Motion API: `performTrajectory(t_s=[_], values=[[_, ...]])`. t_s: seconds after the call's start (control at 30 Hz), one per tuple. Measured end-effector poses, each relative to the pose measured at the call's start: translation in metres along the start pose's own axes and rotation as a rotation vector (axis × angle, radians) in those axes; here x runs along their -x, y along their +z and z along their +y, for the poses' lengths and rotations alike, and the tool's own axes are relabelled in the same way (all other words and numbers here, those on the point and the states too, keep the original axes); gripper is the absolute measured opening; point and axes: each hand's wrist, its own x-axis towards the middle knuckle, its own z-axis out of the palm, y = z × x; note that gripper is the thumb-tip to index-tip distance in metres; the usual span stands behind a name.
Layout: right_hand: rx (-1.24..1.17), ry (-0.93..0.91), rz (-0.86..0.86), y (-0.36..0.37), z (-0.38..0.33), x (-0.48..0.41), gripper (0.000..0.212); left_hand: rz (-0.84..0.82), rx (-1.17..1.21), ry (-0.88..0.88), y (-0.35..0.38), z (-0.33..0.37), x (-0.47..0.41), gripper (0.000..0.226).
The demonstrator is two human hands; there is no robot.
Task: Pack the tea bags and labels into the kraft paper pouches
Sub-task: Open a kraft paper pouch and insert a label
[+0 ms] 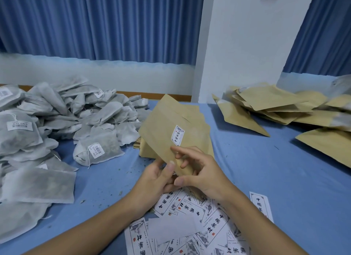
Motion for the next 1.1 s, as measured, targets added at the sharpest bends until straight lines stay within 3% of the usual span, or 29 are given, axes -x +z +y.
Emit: performTrajectory(t_s=[0.07, 0.17, 0.33, 0.43, 0.53, 0.67, 0.87, 1.0, 1.1], values=[[-0.009, 0.010, -0.008, -0.001, 0.000, 0.000, 0.075, -0.016, -0.039, 0.002, 0.001, 0.001, 0.001, 0.091], [-0.033, 0.013, -0.026, -0.004, 0.000, 0.000, 0.067, -0.019, -0.016, -0.020, 0.000, 0.000, 0.001, 0.061], [-0.078, -0.005, -0.003, -0.006, 0.003, 0.000, 0.034, -0.031, -0.017, -0.022, 0.001, -0.001, 0.002, 0.047], [0.001, -0.085, 0.073, 0.002, 0.004, 0.002, 0.012, 0.045, 0.046, -0.053, 0.001, -0.004, 0.000, 0.044], [0.176, -0.158, 0.134, 0.008, 0.005, 0.003, 0.004, 0.163, 0.079, -0.063, -0.001, -0.008, -0.002, 0.016], [0.391, -0.237, 0.142, 0.019, -0.002, 0.005, 0.008, 0.337, 0.031, -0.082, 0.003, -0.009, -0.004, 0.037], [0.957, -0.280, 0.233, 0.036, -0.011, 0.005, 0.012, 0.441, -0.170, -0.056, 0.001, -0.008, -0.004, 0.036], [1.056, -0.317, 0.264, 0.039, -0.015, 0.006, 0.019, 0.438, -0.317, -0.056, 0.004, -0.006, -0.005, 0.038], [0.988, -0.190, 0.424, 0.022, -0.017, 0.001, 0.020, 0.448, -0.412, -0.075, 0.007, -0.007, -0.001, 0.037]])
